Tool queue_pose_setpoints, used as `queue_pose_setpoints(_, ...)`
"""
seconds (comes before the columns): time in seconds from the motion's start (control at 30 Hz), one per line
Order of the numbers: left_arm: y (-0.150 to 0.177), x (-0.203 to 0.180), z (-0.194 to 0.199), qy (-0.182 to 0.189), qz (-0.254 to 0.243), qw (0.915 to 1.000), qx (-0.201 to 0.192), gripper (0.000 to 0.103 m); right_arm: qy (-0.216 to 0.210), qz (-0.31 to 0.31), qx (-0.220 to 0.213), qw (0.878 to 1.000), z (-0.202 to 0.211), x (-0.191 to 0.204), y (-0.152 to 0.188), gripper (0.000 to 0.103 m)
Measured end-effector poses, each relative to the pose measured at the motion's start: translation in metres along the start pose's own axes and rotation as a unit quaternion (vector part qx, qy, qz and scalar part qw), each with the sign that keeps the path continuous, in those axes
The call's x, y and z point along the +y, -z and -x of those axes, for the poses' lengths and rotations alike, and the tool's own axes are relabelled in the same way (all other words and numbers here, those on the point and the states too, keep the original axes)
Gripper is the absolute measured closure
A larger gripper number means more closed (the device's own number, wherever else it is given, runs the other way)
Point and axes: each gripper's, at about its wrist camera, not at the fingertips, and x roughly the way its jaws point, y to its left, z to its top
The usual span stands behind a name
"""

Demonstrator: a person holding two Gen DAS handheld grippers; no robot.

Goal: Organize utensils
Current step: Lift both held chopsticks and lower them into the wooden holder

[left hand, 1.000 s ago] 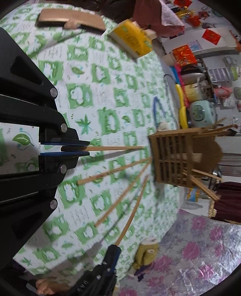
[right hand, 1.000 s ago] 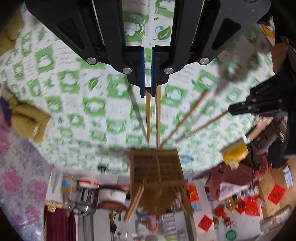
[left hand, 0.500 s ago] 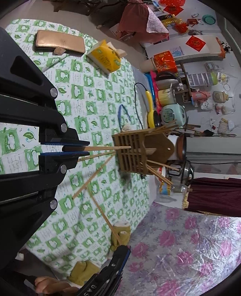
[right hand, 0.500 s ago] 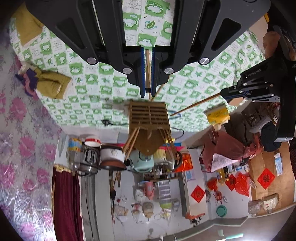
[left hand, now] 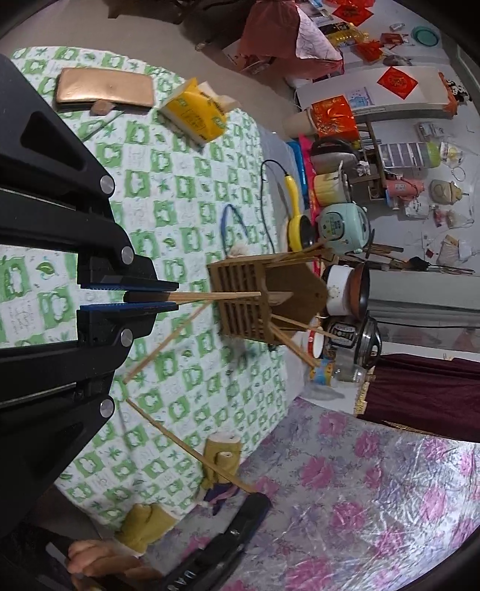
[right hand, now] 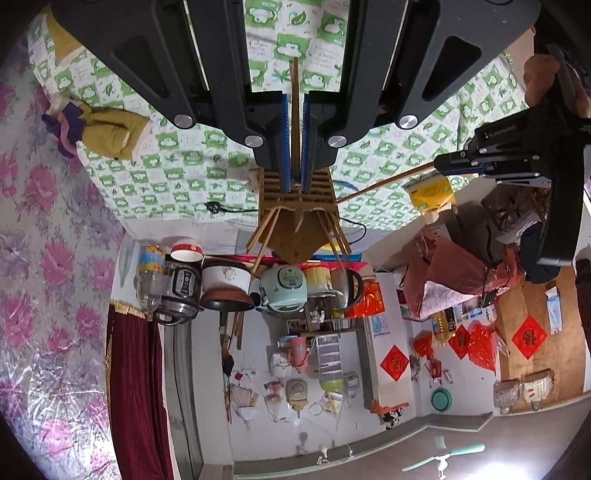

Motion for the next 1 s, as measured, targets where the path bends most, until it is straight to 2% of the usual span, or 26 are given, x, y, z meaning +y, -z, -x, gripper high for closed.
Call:
queue_pose_setpoints(0.17, -0.033, -0.005, -0.004, -0.009, -0.009, 0.9999, -0.001, 0.097, 0.003, 0.001, -0.010, 1.000, -0.012, 0.001, -0.021, 0.097)
queue_pose_setpoints(0.4, -0.078, -0.009, -0.024, -0.015, -0.018, 0.9997, 0.008, 0.097, 0.012, -0.015, -0.049, 0.999, -0.038, -0.007, -0.073, 0.097)
queue_pose_setpoints(0.53, -0.099, -0.012, -0.037, -0.017, -0.025, 0.9995, 0.007, 0.097, 0.008, -0.022, -0.055, 0.998, -0.057, -0.011, -0.096, 0.097)
queue_pose_setpoints(0.73, -0.148, -0.016, -0.048, -0.030, -0.027, 0.9988, -0.027, 0.097, 0.020, -0.026, -0.063, 0.997, -0.089, -0.016, -0.125, 0.097)
queue_pose_setpoints(0.87, -0.195, -0.016, -0.054, -0.040, -0.012, 0.9972, -0.062, 0.097, 0.022, -0.035, -0.067, 0.997, -0.114, -0.019, -0.147, 0.097)
queue_pose_setpoints(1.0, -0.217, -0.017, -0.080, -0.048, -0.016, 0.9970, -0.059, 0.097, 0.025, -0.037, -0.066, 0.997, -0.143, -0.021, -0.162, 0.097)
